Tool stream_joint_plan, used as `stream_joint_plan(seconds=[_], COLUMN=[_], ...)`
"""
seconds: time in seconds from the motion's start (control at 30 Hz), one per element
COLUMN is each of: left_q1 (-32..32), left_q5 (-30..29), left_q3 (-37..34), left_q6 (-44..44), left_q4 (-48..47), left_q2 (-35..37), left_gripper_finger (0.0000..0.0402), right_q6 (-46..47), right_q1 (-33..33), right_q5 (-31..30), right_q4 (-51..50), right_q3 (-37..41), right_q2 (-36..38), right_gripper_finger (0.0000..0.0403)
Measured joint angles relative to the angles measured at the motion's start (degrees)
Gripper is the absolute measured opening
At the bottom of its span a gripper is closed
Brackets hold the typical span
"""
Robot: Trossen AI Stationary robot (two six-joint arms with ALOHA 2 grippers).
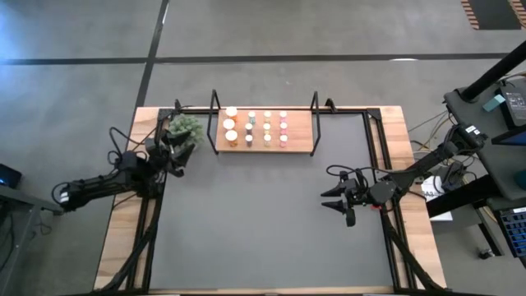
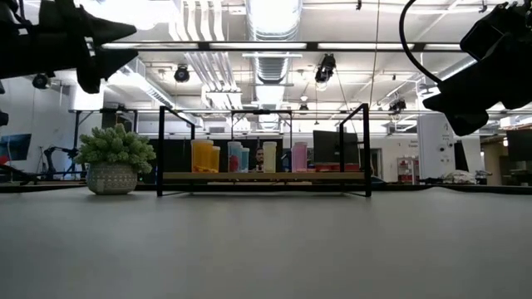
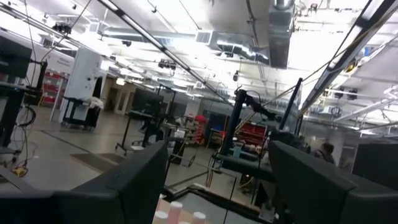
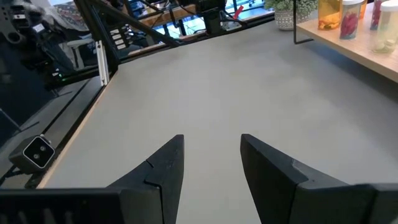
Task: Pick and place medicine bottles onto shelf by color
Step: Return to Home Position
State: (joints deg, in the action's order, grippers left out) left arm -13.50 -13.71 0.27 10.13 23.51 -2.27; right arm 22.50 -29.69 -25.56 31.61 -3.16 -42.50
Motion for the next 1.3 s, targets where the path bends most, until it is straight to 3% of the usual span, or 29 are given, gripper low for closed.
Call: stream_joint_plan(seconds=[0.97, 1.3], left_q1=[0.0, 0.0], left_q5=[0.0, 0.0], left_q3=[0.0, 0.0], left_q6=[0.0, 0.0], left_q4=[-0.1, 0.0], left_q2=[-6.8, -8.7], left_gripper_finger=[0.0267, 0.0267], right_q6=[0.0, -18.0], right_q1=[0.0, 0.0], right_q5=[0.0, 0.0], right_q4=[0.0, -3.5], right_q3=[0.0, 0.0], right_q2=[0.0, 0.1], right_gripper_finger=[0.0148, 0.0148])
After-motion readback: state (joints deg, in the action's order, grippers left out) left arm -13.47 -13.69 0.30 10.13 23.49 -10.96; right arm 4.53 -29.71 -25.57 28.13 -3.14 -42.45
